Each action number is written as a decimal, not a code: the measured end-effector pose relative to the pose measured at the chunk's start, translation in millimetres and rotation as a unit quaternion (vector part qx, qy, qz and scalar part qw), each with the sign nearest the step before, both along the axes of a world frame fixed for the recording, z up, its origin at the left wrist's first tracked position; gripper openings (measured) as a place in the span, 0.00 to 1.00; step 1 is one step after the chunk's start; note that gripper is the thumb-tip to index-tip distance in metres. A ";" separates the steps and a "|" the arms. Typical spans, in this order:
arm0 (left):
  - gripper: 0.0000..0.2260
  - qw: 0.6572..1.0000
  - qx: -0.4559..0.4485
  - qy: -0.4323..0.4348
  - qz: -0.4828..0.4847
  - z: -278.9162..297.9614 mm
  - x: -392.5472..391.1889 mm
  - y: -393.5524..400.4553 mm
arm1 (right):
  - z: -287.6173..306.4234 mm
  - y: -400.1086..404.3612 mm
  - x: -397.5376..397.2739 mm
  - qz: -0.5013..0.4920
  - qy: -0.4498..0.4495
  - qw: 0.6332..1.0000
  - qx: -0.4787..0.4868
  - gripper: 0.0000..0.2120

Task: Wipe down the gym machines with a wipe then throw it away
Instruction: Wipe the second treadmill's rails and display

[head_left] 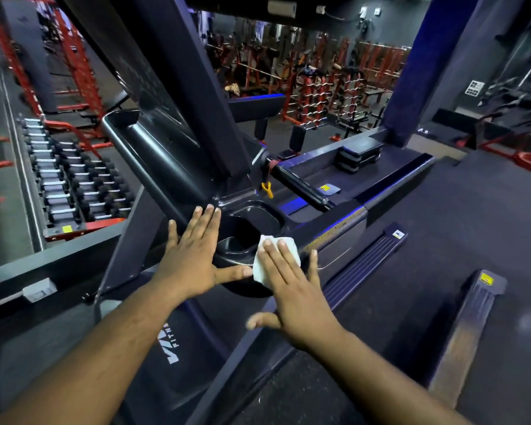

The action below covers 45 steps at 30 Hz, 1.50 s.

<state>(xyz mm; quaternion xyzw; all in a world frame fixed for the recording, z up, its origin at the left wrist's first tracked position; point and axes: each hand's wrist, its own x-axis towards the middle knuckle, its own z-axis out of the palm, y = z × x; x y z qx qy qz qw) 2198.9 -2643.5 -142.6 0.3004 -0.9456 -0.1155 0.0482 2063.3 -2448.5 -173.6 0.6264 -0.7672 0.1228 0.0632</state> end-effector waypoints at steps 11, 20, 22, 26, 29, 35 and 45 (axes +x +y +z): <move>0.63 1.000 -0.010 0.013 -0.005 0.9 2.5 2.1 | -59.8 -2.0 -3.7 -0.047 -0.072 0.984 -0.156 0.48; 0.60 0.999 -0.017 0.031 0.002 0.1 2.5 7.4 | -98.2 -8.2 -5.1 -0.186 -0.226 0.929 -0.228 0.44; 0.60 0.999 -0.020 0.033 -0.002 0.2 2.4 7.5 | -93.3 -15.6 13.6 -0.158 -0.230 0.930 -0.240 0.47; 0.59 0.999 -0.027 0.029 -0.004 0.8 2.5 6.6 | -102.7 -21.3 42.8 -0.119 -0.128 0.955 -0.237 0.49; 0.58 0.999 -0.030 0.019 -0.005 2.9 2.3 7.4 | -91.6 -16.1 12.9 -0.131 -0.064 0.961 -0.236 0.50; 0.56 0.997 -0.070 0.004 -0.037 4.6 -1.3 8.1 | -11.9 -8.3 -40.7 -0.135 -0.128 0.973 -0.134 0.56; 0.45 0.978 -0.155 -0.032 -0.133 22.2 -57.7 53.1 | 6.7 8.8 -121.8 -0.108 -0.088 0.989 -0.048 0.58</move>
